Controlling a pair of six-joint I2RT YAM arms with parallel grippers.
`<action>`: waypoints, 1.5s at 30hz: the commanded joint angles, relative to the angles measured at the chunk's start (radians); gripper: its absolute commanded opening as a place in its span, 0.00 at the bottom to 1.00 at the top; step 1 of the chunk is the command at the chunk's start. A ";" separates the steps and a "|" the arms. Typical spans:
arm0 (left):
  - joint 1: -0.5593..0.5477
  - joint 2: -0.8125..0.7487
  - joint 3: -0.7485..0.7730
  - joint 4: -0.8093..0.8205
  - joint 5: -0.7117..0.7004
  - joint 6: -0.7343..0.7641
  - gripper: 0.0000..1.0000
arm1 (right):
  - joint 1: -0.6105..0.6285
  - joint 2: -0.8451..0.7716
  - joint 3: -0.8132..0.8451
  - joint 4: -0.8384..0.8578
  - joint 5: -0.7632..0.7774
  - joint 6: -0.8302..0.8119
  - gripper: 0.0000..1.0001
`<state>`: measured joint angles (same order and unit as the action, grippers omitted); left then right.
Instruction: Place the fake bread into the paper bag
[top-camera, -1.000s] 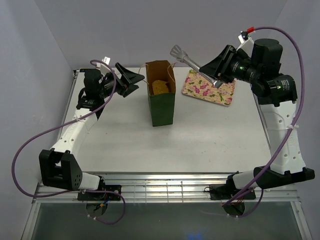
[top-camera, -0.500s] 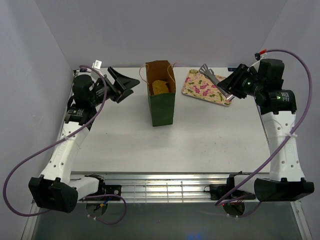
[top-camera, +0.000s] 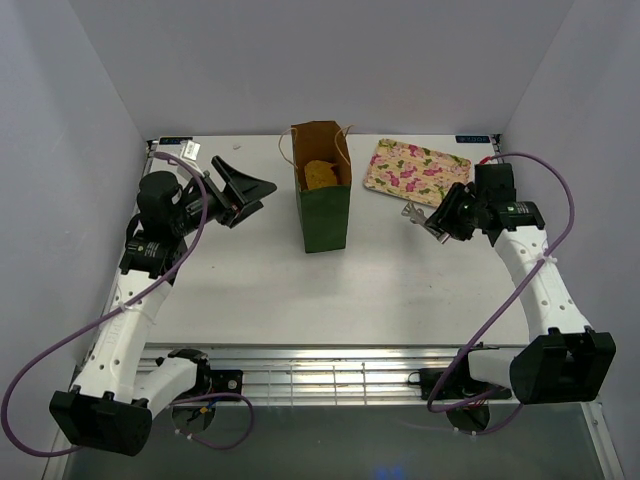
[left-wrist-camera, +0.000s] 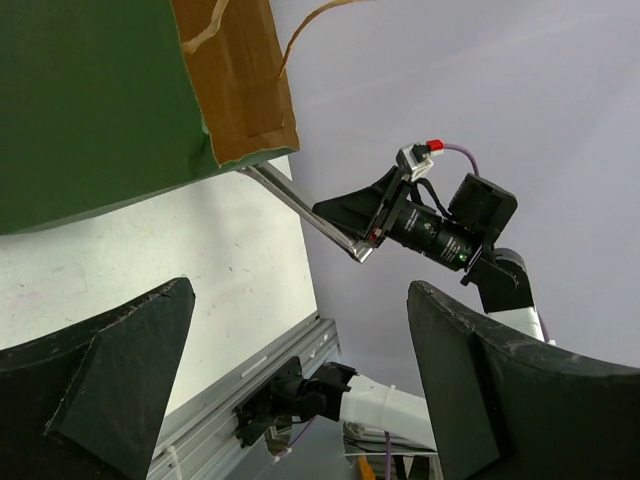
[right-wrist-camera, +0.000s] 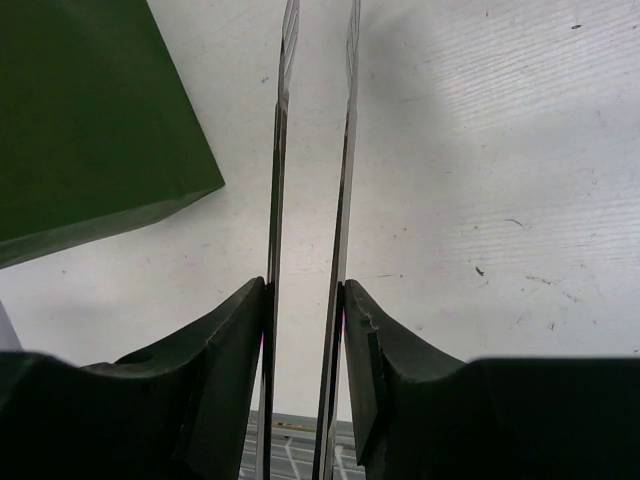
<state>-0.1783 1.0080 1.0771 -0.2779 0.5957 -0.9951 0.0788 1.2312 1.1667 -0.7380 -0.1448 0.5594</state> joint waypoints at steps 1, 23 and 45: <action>0.003 -0.045 -0.029 -0.021 0.018 0.001 0.98 | 0.047 0.007 -0.024 0.077 0.071 -0.035 0.42; 0.005 -0.104 -0.085 -0.038 0.019 -0.020 0.98 | 0.322 0.218 -0.255 0.236 0.261 -0.047 0.48; 0.003 -0.318 -0.410 -0.023 0.095 -0.139 0.98 | 0.365 0.068 -0.274 0.192 0.306 -0.113 0.90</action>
<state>-0.1783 0.7071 0.7021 -0.3107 0.6567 -1.1278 0.4393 1.4094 0.8860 -0.5213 0.1181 0.4656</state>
